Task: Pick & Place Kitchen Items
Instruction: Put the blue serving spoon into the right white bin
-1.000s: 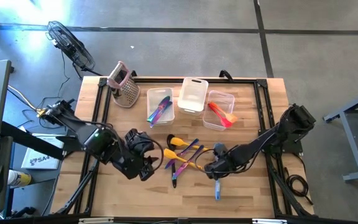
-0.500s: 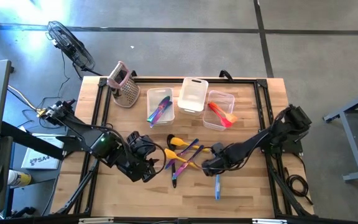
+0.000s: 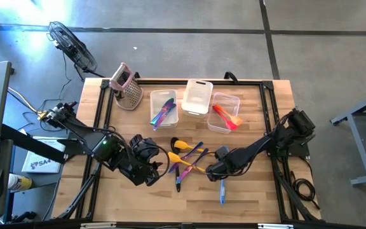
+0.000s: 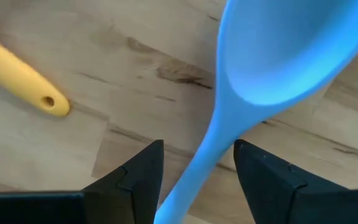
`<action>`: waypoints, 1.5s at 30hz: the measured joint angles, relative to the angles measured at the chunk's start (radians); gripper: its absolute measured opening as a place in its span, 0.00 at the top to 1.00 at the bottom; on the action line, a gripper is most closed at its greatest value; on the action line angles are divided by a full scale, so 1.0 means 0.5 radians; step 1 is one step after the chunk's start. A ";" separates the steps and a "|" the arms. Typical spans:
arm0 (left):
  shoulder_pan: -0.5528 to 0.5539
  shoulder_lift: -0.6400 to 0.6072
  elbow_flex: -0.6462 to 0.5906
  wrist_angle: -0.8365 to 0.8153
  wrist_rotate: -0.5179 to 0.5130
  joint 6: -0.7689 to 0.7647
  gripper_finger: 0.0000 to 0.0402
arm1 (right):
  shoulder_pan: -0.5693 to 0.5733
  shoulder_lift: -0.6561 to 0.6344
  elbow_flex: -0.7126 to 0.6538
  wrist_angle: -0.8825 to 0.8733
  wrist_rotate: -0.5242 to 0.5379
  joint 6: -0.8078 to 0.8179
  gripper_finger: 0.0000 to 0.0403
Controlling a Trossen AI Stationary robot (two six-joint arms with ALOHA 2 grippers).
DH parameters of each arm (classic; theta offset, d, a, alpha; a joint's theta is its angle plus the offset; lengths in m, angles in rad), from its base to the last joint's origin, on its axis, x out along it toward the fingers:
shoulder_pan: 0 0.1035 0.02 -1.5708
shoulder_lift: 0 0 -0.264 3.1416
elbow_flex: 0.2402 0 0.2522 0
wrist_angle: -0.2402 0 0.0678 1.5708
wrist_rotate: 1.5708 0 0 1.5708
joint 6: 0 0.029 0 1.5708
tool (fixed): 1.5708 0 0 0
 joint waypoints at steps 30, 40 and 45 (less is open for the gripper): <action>0.000 0.000 0.002 0.099 0.014 -0.001 0.51 | 0.092 0.089 -0.090 0.024 -0.018 -0.221 0.92; 0.000 0.000 0.002 0.100 0.013 -0.001 0.51 | 0.227 -0.062 -0.115 -0.168 -0.043 -0.084 0.92; 0.000 0.000 0.002 0.102 0.012 0.002 0.51 | 0.305 -0.078 -0.113 -0.362 -0.038 -0.021 0.92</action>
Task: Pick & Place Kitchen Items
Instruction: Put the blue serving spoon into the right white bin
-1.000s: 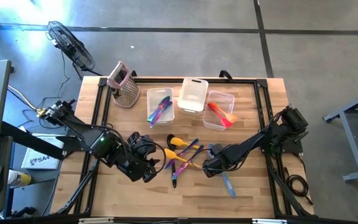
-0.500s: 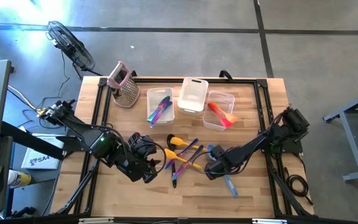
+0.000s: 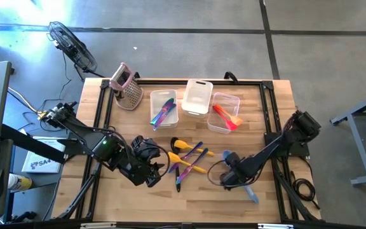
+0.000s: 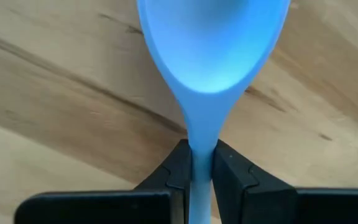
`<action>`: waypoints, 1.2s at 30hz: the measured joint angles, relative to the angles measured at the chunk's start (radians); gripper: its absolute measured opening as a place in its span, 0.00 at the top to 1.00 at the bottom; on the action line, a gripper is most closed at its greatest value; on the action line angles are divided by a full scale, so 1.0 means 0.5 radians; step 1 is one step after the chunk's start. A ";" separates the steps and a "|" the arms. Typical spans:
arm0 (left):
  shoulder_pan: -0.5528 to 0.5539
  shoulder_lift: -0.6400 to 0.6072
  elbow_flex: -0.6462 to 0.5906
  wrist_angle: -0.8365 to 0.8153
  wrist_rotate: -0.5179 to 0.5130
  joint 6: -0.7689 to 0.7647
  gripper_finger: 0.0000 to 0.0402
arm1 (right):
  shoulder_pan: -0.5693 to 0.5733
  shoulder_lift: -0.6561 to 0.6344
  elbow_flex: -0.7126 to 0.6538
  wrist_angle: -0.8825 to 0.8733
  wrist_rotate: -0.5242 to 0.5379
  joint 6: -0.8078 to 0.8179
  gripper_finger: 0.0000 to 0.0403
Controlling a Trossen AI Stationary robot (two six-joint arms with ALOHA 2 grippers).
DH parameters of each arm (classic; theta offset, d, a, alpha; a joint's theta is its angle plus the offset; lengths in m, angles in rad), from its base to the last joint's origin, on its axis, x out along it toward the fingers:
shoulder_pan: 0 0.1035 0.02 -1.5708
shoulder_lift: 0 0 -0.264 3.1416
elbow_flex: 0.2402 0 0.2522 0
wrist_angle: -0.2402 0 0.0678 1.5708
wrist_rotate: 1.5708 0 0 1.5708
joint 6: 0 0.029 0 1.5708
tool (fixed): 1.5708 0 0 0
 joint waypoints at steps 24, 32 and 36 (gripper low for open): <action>0.000 0.000 0.000 0.408 -0.099 0.477 0.51 | 0.249 -0.740 0.565 0.414 1.444 -0.841 0.92; 0.096 0.000 0.000 1.075 0.085 0.856 0.51 | 0.234 -0.850 0.773 1.208 1.571 -2.159 0.92; 0.171 0.000 0.000 1.362 0.214 1.073 0.51 | 0.232 -0.854 0.910 1.272 1.574 -2.532 0.92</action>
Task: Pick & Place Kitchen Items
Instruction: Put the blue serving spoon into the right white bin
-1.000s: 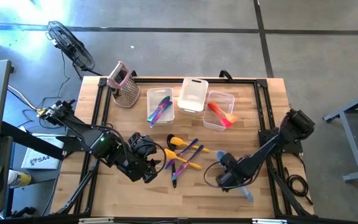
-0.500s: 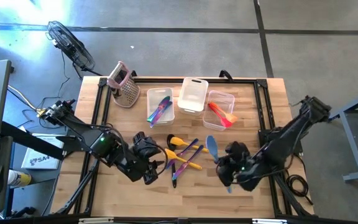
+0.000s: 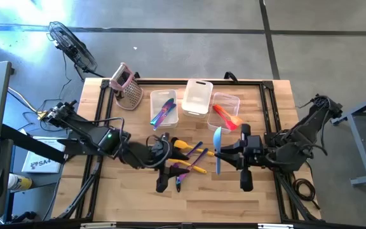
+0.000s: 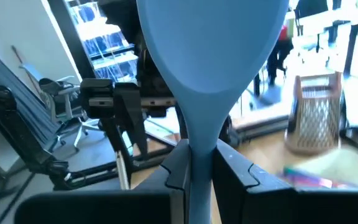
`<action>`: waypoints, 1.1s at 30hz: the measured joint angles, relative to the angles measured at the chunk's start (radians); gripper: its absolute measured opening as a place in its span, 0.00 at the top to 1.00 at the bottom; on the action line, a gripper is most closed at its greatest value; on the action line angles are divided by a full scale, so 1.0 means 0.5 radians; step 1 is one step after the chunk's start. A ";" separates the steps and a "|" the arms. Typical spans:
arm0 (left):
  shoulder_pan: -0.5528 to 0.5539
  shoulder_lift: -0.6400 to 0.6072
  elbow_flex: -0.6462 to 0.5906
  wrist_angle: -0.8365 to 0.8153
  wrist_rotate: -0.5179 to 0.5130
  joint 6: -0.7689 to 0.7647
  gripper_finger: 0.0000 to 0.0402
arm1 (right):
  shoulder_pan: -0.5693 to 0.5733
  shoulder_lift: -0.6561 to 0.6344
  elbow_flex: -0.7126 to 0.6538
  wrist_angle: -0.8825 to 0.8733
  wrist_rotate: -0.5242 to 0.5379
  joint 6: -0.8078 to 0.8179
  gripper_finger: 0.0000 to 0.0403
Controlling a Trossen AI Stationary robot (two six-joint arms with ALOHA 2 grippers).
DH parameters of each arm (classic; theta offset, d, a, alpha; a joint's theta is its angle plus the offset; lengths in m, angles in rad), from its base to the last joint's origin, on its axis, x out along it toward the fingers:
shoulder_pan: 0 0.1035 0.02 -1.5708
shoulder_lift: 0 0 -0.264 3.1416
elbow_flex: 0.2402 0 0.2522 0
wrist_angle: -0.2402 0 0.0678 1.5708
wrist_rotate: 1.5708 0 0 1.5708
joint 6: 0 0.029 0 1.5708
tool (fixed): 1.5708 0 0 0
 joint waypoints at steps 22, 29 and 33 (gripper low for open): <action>0.421 0.110 0.002 0.495 0.299 0.502 0.51 | -0.531 0.003 0.080 0.219 -0.784 -0.727 0.92; 0.491 0.117 0.000 0.488 0.297 0.497 0.51 | -0.684 0.003 0.080 0.202 -1.038 -0.727 0.92; 0.526 0.117 0.000 0.480 0.297 0.497 0.51 | -0.738 0.003 0.080 0.179 -1.126 -0.725 0.92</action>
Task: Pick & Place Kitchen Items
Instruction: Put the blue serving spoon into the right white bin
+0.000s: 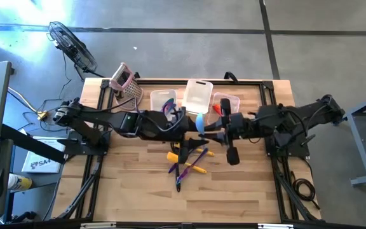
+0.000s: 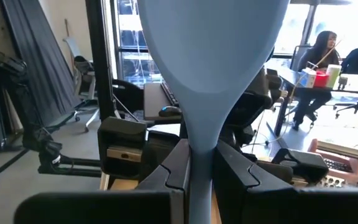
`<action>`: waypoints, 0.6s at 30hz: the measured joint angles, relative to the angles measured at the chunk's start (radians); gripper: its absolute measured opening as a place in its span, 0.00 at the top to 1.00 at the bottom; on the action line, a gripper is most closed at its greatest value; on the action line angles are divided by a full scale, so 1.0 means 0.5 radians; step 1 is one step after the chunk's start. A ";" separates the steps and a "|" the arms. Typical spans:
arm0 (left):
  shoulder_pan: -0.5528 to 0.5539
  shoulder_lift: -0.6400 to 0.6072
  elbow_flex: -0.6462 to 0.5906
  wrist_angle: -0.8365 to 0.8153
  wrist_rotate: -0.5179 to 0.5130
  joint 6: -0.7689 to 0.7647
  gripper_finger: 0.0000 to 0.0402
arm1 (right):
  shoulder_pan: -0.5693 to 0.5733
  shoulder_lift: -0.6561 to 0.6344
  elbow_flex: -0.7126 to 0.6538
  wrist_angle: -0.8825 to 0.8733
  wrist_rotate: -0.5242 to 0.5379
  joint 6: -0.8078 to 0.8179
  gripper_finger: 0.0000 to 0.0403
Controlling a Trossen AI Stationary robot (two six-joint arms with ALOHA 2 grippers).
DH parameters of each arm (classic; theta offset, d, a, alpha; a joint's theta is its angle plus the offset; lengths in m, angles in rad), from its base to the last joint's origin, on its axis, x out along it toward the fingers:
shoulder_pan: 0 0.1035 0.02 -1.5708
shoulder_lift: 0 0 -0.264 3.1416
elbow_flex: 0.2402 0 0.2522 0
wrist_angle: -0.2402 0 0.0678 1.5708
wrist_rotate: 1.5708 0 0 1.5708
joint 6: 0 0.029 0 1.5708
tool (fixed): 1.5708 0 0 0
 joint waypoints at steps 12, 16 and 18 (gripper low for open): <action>0.003 0.000 0.000 -0.015 -0.118 0.259 0.86 | -0.033 0.008 0.001 -0.172 0.137 0.009 0.71; 0.003 0.000 0.000 -0.030 -0.154 0.262 0.86 | -0.012 -0.017 0.000 -0.174 0.295 -0.062 0.60; 0.011 0.000 0.000 -0.043 -0.154 0.262 0.86 | 0.023 -0.053 0.000 -0.167 0.434 -0.120 0.54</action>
